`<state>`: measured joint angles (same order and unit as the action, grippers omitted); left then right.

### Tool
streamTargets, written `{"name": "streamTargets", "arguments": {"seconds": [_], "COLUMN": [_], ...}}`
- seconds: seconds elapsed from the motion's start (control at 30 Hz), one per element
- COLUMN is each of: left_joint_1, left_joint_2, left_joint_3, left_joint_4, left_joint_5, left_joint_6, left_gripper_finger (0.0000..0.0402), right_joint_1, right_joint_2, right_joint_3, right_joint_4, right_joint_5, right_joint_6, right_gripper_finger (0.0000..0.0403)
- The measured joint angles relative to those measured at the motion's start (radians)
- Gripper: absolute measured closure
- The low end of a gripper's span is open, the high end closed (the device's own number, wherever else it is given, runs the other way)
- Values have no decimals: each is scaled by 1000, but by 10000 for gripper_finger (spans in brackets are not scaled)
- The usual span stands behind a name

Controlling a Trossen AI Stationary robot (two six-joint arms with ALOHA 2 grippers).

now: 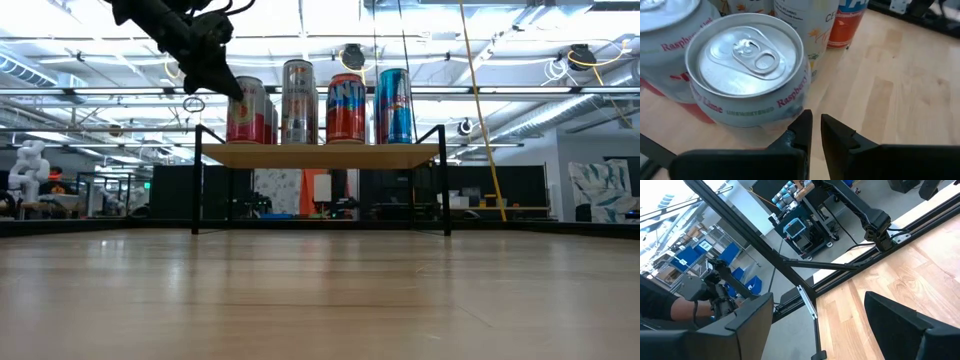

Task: Place canned beverage on shelf
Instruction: Put the pink and white soda can aligned with the other pink and white soda can on the shelf, then return to Home Position

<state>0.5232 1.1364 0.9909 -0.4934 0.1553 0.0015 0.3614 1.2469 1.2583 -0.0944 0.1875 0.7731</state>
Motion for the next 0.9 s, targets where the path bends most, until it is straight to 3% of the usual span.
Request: {"name": "streamTargets", "arguments": {"seconds": [0.1, 0.3, 0.47, 0.63, 0.77, 0.9], "left_joint_1": [0, -21, -94, -167, -201, -205], "left_joint_2": [-12, -79, -181, -279, -338, -363], "left_joint_3": [1, 51, 106, 138, 139, 139], "left_joint_4": [-3, -13, -13, -3, 17, 14], "left_joint_5": [67, 331, 282, 228, 227, 234], "left_joint_6": [-59, -208, -230, -112, -111, -152], "left_gripper_finger": [359, 359, 360, 360, 360, 360], "right_joint_1": [0, -32, -65, -95, -115, -120], "right_joint_2": [0, 0, -1, -2, -19, -53], "right_joint_3": [0, 0, 0, 0, 0, 0], "right_joint_4": [0, 11, 8, 7, 0, -48], "right_joint_5": [0, 13, -2, -8, -10, -10], "right_joint_6": [0, 23, -155, -359, -518, -637], "right_gripper_finger": [115, 115, 115, 130, 166, 228]}}
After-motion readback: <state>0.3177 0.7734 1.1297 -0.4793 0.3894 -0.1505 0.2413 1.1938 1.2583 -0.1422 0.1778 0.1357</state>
